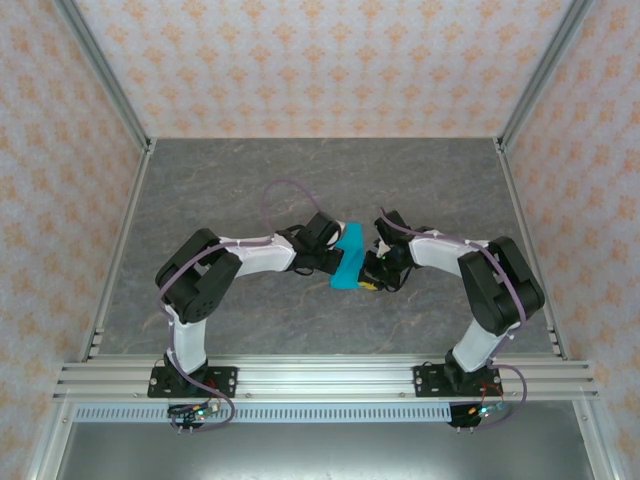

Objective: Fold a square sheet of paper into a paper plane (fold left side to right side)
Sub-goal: Fold the triangle a second time at the center of the table.

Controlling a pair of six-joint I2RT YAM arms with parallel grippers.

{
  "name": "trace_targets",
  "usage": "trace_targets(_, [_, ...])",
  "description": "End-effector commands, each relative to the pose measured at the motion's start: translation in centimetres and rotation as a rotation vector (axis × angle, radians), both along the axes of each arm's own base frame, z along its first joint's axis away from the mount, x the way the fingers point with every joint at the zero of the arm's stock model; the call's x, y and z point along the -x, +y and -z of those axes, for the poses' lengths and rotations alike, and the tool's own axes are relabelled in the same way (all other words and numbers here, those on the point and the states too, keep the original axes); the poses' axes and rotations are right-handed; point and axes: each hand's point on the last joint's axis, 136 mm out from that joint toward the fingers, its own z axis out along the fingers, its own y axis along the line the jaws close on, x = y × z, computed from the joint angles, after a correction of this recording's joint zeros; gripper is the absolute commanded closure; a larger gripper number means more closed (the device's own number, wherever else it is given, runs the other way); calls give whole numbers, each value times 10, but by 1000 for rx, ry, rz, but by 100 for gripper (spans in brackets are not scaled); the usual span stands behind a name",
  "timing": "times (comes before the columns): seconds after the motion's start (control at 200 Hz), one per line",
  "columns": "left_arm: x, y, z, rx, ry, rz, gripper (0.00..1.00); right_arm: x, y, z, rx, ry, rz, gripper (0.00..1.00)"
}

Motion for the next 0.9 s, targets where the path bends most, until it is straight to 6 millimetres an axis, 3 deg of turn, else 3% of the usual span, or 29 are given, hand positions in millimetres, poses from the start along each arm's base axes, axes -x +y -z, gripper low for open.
trace_targets(0.0, [-1, 7, 13, -30, 8, 3, 100, 13, -13, 18, 92, 56, -11, 87])
trace_targets(0.245, [0, 8, 14, -32, 14, 4, 100, 9, -9, 12, 68, 34, -10, 86])
trace_targets(0.46, [1, 7, 14, -28, 17, 9, 100, -33, 8, -42, -127, -144, 74, 86])
trace_targets(0.535, [2, 7, 15, -25, 19, 10, 100, -46, 11, -52, -172, -171, 104, 87])
trace_targets(0.726, [2, 6, 14, -20, 19, 12, 100, -75, 25, -55, -231, -200, 157, 88])
trace_targets(0.896, [2, 5, 15, -17, 21, 14, 100, -87, 35, -55, -248, -204, 155, 88])
